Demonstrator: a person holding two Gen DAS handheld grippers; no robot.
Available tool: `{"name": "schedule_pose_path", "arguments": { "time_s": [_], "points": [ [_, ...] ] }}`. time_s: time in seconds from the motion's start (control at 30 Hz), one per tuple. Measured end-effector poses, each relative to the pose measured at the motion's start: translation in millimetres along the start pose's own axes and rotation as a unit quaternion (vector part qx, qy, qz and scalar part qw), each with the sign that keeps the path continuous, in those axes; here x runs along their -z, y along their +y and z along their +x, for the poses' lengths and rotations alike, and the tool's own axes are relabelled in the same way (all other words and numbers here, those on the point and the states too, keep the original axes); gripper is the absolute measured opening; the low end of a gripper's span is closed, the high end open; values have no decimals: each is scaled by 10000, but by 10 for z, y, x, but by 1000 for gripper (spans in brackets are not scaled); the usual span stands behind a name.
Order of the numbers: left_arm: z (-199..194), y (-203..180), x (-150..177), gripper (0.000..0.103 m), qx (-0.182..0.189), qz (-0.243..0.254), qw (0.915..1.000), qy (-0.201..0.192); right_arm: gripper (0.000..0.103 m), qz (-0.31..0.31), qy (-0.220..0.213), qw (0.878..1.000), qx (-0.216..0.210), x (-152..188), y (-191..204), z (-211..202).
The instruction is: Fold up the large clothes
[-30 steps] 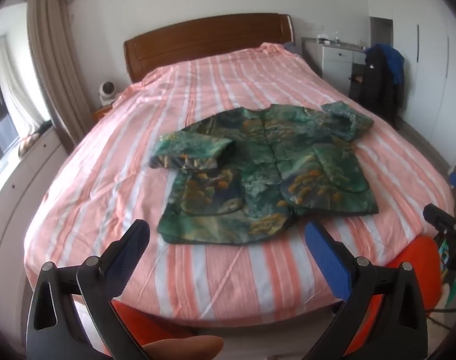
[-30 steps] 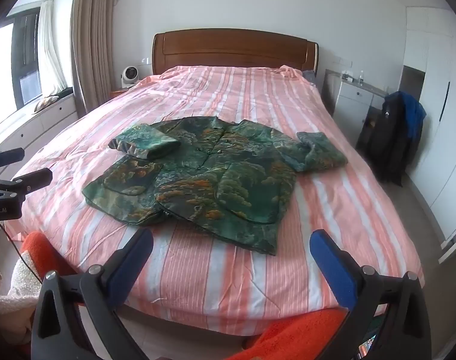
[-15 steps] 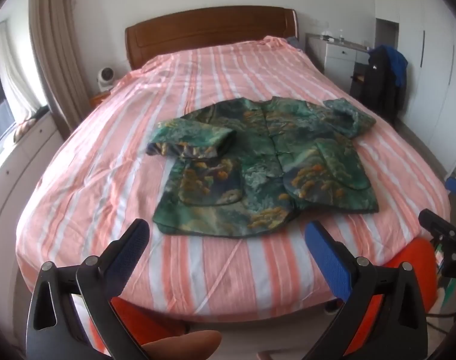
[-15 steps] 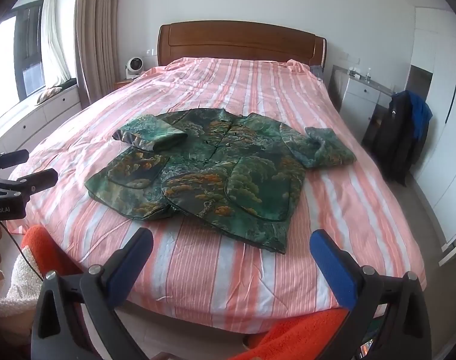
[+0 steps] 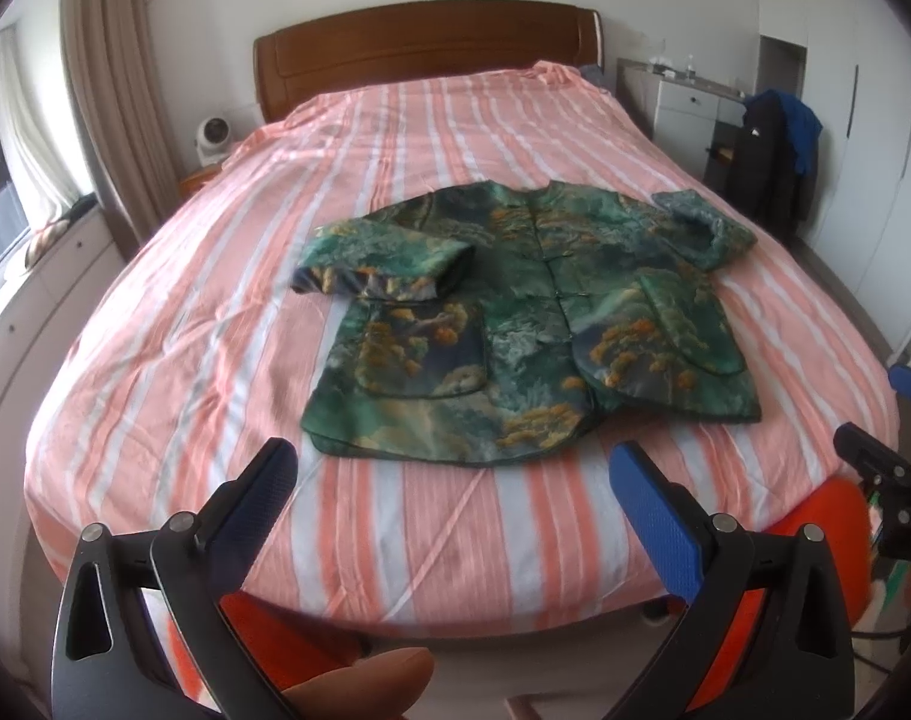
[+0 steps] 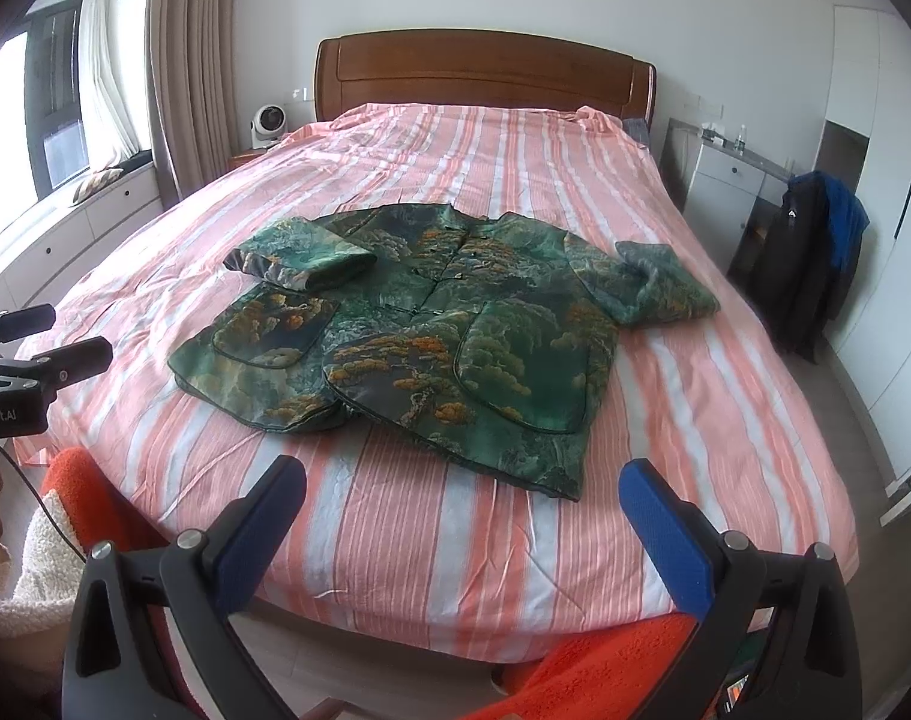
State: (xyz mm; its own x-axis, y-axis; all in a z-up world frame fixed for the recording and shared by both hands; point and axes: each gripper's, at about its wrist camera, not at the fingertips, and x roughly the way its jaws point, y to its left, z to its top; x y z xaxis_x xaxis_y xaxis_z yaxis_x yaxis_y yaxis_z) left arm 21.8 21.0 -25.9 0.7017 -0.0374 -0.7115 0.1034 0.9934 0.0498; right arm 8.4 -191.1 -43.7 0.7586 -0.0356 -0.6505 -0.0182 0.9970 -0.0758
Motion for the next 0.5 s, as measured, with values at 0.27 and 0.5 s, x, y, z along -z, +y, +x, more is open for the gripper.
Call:
{"name": "schedule_pose_path", "arguments": {
  "time_s": [0.27, 0.5],
  "points": [
    [44, -18, 6, 103, -19, 78, 9999, 110, 103, 21, 44, 10000, 22, 0, -10, 52],
    [70, -9, 12, 103, -12, 77, 9998, 156, 103, 21, 53, 10000, 15, 6, -15, 61]
  ]
}}
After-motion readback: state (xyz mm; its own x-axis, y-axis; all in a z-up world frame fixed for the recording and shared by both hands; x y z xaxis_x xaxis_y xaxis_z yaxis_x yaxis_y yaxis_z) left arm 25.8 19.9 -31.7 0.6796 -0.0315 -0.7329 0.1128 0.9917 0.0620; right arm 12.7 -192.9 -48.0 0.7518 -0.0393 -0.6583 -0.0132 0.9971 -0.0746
